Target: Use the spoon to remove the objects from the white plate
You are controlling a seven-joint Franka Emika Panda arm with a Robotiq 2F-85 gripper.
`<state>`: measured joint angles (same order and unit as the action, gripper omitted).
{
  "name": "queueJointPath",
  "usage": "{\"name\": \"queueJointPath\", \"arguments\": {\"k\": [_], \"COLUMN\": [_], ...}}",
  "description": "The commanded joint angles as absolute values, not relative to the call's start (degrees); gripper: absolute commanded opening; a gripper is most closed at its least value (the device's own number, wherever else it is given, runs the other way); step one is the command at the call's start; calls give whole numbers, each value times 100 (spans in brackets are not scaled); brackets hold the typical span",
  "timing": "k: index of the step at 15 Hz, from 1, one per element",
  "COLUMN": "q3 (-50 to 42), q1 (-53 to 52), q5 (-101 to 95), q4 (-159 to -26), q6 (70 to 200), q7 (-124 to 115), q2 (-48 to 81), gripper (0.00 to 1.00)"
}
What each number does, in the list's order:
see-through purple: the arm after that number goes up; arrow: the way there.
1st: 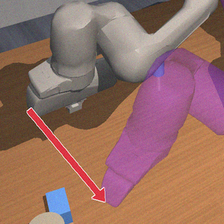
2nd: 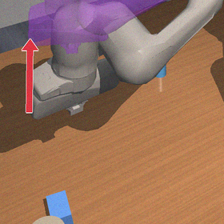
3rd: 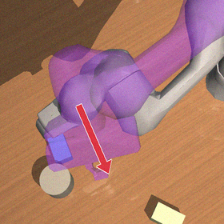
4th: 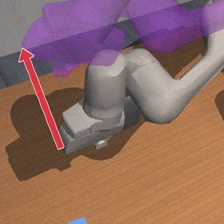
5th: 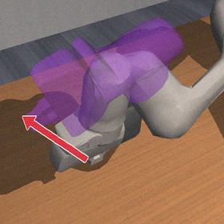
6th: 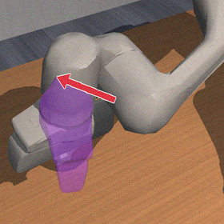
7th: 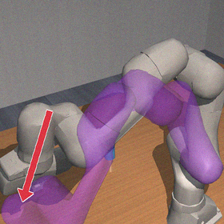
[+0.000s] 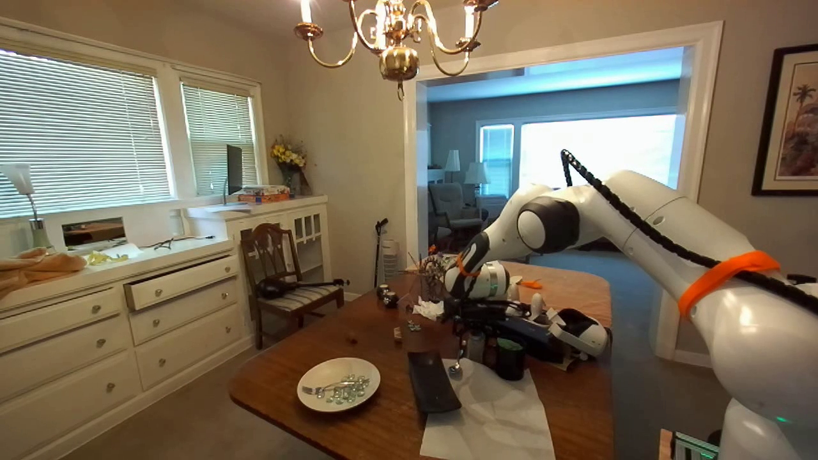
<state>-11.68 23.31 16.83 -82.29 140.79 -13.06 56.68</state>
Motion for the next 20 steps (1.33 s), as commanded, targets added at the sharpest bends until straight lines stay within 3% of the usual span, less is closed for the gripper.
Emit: {"name": "queueJointPath", "arguments": {"k": [1,5,8,12,20], "q3": [-1186,-1152,-1153,-1058,-896], "q1": [2299,2354,2340,2358,2284], "q5": [1643,1665,1725,1846,1802], "q4": [-8287,-8182,-8183,-8087,-7860], "q6": [14358,14414,14338,14252,13747], "q7": [-1399,-1376,-1552,-1793,-1944], "q2": [5706,5749,5749,5778,5901], "gripper": [92,96,89,98,100]}}
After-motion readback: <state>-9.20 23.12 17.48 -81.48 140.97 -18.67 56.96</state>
